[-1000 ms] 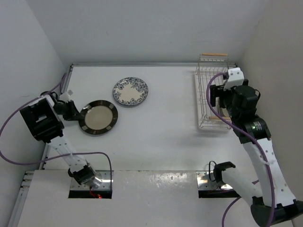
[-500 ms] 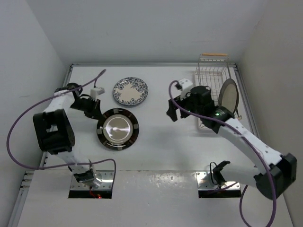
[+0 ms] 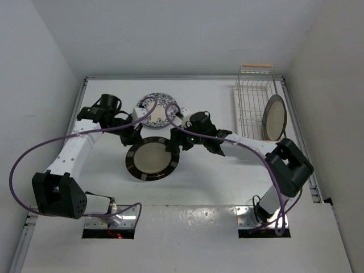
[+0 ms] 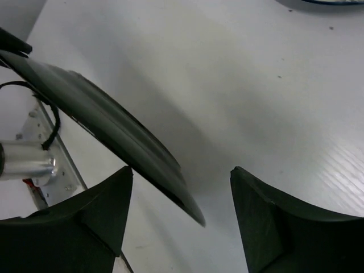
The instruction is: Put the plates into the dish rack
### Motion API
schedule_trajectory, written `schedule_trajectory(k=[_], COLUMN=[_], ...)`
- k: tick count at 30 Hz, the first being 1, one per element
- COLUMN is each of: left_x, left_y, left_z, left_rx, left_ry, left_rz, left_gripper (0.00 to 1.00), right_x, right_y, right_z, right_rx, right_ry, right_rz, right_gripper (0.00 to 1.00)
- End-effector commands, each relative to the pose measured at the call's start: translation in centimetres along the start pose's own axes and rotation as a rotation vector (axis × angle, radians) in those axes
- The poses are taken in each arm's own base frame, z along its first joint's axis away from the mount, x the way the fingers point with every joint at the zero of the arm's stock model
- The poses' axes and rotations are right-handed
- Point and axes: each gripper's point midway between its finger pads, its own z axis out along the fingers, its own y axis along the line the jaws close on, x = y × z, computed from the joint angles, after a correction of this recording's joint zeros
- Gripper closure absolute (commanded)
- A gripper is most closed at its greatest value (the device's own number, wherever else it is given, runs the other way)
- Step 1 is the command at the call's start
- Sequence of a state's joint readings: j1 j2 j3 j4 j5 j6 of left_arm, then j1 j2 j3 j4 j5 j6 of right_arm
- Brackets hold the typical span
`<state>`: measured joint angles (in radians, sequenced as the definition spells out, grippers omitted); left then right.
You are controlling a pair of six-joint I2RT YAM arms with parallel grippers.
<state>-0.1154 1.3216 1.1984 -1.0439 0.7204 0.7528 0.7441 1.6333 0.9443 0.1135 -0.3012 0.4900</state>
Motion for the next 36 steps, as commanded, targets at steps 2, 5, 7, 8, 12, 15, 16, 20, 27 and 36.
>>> schedule_trajectory(k=[2, 5, 7, 8, 12, 15, 16, 20, 27, 36], left_x=[-3.5, -4.0, -4.3, -4.3, -4.7, -4.7, -4.6, -4.8, -3.9, -0.5], left_y=[-2.7, -3.2, -3.0, -2.8, -0.8, 0.2, 0.6, 2.8, 10.1, 11.0], left_z=[-1.1, -1.2, -1.5, -1.8, -2.3, -2.9, -3.1, -4.9, -12.6, -12.3], left_rx=[0.079, 0.099, 0.094, 0.09, 0.005, -0.053, -0.073, -0.2, -0.737, -0.832], left_ry=[-0.15, -0.171, -0.183, -0.193, -0.201, -0.183, -0.18, -0.179, -0.193, -0.114], left_rz=[0.067, 0.067, 0.068, 0.049, -0.034, -0.075, -0.106, -0.166, -0.35, -0.435], left_gripper=[1.0, 1.0, 1.0, 1.0, 0.97, 0.47, 0.38, 0.0, 0.0, 0.0], right_x=[-2.8, -2.5, -3.0, -3.2, -4.8, -6.4, -8.6, -10.8, -19.7, -24.0], right_y=[3.5, 3.5, 3.8, 4.1, 4.5, 4.7, 5.4, 3.8, -0.4, -7.6], right_z=[1.5, 1.8, 1.5, 1.2, -0.5, -2.2, -3.7, -7.1, -21.0, -39.1], right_rx=[-0.132, -0.145, -0.157, -0.166, -0.155, -0.109, -0.106, 0.063, 0.423, 1.21], right_ry=[-0.136, -0.145, -0.164, -0.174, -0.249, -0.285, -0.336, -0.373, -0.643, -0.73], right_rz=[0.036, 0.071, 0.069, 0.071, 0.06, 0.037, -0.005, -0.054, -0.13, -0.325], right_gripper=[0.41, 0.66, 0.91, 0.99, 1.0, 1.0, 1.0, 1.0, 1.0, 1.0])
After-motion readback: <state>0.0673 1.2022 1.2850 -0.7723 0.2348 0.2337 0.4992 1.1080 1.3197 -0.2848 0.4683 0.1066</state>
